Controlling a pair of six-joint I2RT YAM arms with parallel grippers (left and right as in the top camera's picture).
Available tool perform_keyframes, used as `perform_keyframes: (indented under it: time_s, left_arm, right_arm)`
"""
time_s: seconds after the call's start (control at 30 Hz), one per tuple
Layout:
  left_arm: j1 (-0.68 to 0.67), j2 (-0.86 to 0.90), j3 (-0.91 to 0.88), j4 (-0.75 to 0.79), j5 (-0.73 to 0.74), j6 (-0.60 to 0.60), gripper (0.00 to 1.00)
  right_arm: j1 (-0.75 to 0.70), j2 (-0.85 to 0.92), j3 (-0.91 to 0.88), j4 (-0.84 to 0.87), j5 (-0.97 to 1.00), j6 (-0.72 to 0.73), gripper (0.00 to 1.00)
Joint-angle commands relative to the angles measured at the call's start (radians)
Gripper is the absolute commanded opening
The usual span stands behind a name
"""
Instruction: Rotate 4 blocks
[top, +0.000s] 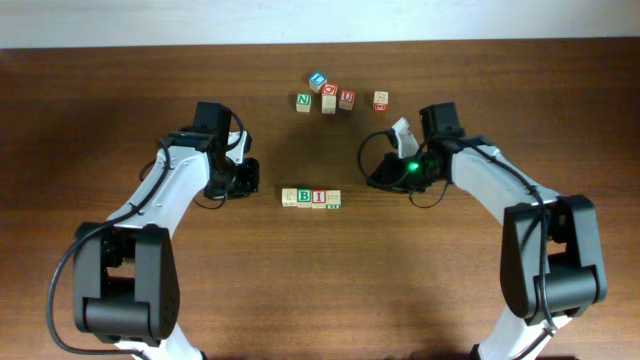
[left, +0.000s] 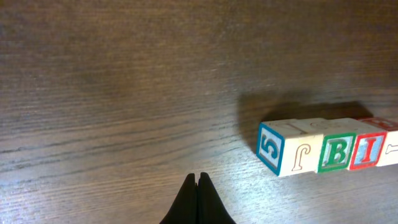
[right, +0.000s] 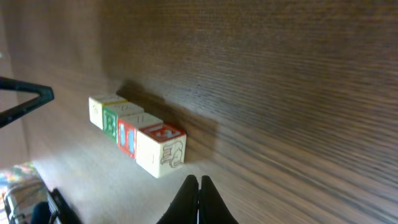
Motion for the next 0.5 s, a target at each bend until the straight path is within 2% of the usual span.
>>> perform_keyframes:
  time_s: [0.0, 0.07, 0.2, 0.47]
  left_arm:
    - [-0.026, 0.005, -0.013, 0.023, 0.015, 0.012, 0.00]
    - [-0.043, 0.005, -0.022, 0.037, 0.014, 0.000, 0.00]
    - [-0.054, 0.034, -0.023, 0.061, 0.014, -0.117, 0.00]
    - [-0.054, 0.084, -0.023, 0.065, 0.058, -0.109, 0.00]
  right_arm:
    - [0.053, -0.017, -0.016, 0.032, 0.050, 0.080, 0.04]
    - [0.088, -0.008, -0.016, 0.032, 0.113, 0.116, 0.04]
    - [0.140, 0.000, -0.016, 0.048, 0.215, 0.181, 0.04]
    - [0.150, 0.012, -0.016, 0.059, 0.229, 0.180, 0.04]
